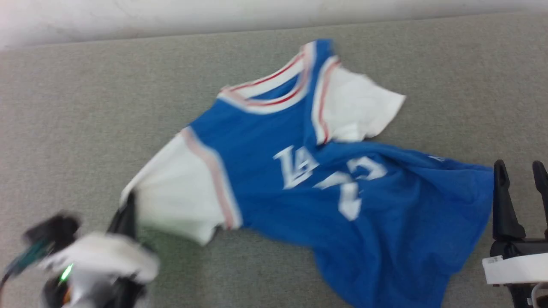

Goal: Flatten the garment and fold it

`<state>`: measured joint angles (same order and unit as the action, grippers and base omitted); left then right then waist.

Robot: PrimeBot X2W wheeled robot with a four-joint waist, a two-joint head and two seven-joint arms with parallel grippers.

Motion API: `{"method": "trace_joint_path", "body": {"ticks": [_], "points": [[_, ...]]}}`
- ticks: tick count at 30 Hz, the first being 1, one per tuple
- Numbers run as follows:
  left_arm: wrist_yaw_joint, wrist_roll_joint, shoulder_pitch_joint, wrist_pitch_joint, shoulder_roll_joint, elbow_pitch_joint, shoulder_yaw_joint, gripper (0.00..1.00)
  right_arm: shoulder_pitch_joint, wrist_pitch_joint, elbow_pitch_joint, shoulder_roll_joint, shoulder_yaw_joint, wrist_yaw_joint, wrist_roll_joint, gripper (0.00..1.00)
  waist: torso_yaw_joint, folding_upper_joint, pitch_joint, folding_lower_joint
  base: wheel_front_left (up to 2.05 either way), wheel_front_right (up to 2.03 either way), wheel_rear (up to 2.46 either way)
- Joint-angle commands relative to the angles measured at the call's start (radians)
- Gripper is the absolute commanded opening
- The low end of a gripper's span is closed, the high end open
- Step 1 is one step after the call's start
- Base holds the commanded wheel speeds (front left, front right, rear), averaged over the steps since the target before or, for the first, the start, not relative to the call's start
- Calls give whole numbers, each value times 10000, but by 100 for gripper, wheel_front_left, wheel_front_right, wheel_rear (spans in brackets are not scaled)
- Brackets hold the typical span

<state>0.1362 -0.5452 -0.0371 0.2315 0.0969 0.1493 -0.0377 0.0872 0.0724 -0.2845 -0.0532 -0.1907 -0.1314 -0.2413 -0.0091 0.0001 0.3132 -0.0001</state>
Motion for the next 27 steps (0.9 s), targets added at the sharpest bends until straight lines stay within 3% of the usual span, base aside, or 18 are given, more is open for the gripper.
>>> {"method": "trace_joint_path", "body": {"ticks": [1,6,11,13,16,20,25,27], "points": [[127,-192,555,-86,110,273,-387,0,67,-48,-55,30,-30,7,71,100,166,-1,-89,1,0,0,0],[-113,-468,1864,172,475,1113,-747,0,131,-305,-217,30,-172,7,283,100,609,-1,-96,1,0,0,0],[-266,-550,1704,243,327,1602,-325,0,-696,-1307,-727,-9,695,7,696,100,830,-1,-65,1,0,0,0],[-275,-404,1602,205,326,1684,-166,0,-1467,-2148,-918,-259,1077,7,399,100,809,-1,26,1,0,0,0],[-312,-269,1420,130,292,1831,54,0,-3029,-3730,-803,-1199,1530,7,-70,100,793,-1,284,1,0,0,0],[-364,-110,1072,54,243,1995,357,0,-5287,-5854,309,-2049,1882,7,-660,100,915,-1,796,1,0,0,0],[-466,-35,646,-106,126,2048,723,0,-7042,-8633,2520,-2003,1880,7,-1012,100,1253,-1,1381,1,0,0,0],[-514,-47,524,-177,77,2025,851,0,-7476,-9220,3060,-1907,1840,7,-844,100,1426,-1,1605,1,0,0,0]]}}
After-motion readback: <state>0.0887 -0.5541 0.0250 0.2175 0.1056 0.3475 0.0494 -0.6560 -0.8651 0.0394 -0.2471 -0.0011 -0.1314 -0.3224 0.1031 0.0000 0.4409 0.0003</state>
